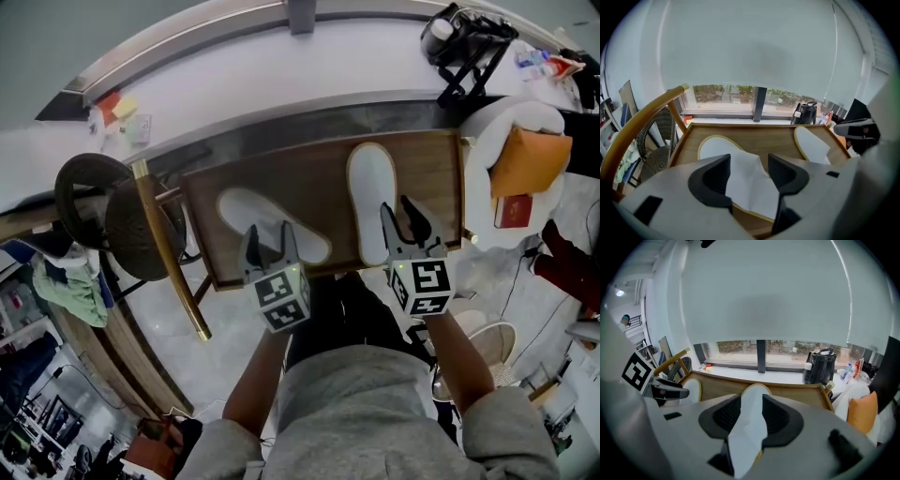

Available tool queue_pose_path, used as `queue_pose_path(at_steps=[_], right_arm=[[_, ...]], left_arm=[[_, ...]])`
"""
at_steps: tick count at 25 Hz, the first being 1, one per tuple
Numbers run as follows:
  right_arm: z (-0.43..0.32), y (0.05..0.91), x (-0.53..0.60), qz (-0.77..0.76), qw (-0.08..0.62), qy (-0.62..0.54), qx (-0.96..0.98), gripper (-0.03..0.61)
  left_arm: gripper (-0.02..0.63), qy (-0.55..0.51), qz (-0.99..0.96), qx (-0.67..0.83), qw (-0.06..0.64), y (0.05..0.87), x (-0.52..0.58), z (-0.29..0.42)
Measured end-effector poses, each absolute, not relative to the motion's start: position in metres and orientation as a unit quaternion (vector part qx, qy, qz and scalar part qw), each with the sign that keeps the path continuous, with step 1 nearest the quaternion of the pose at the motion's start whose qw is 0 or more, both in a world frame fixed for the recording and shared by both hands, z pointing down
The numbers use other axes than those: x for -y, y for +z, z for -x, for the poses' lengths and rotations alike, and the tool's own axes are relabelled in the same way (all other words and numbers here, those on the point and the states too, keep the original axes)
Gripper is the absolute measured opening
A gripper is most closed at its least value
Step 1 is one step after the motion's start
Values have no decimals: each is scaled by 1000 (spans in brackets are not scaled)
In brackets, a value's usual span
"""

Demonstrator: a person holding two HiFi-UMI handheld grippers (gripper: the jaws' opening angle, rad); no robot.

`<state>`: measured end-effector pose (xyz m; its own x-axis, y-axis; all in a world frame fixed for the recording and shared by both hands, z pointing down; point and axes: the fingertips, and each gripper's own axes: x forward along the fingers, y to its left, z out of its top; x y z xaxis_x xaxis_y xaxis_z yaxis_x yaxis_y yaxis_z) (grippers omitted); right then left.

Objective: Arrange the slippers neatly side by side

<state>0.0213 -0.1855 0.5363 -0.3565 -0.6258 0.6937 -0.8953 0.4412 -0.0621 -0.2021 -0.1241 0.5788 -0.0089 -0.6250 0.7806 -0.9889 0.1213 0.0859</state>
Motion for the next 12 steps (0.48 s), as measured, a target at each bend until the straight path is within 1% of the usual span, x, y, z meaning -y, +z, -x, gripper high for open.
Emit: queue_pose_path(at_steps=[3, 6, 9, 10, 12], right_arm=[[-18, 537, 184, -480, 303, 224, 792, 141], [-16, 539, 182, -479, 305, 224, 792, 141], [-15, 541, 181, -479, 307, 226, 791, 141], [-15, 542, 181, -479, 307, 226, 790, 141], [-14, 541, 181, -479, 308, 226, 790, 141]], left_arm=[[268, 242, -586, 680, 368, 585, 129, 204], [268, 236, -553, 700, 387, 594, 128, 211], [267, 233, -535, 712, 390, 597, 128, 217], [259, 235, -532, 715, 387, 597, 128, 219], [196, 244, -526, 721, 379, 597, 125, 222]])
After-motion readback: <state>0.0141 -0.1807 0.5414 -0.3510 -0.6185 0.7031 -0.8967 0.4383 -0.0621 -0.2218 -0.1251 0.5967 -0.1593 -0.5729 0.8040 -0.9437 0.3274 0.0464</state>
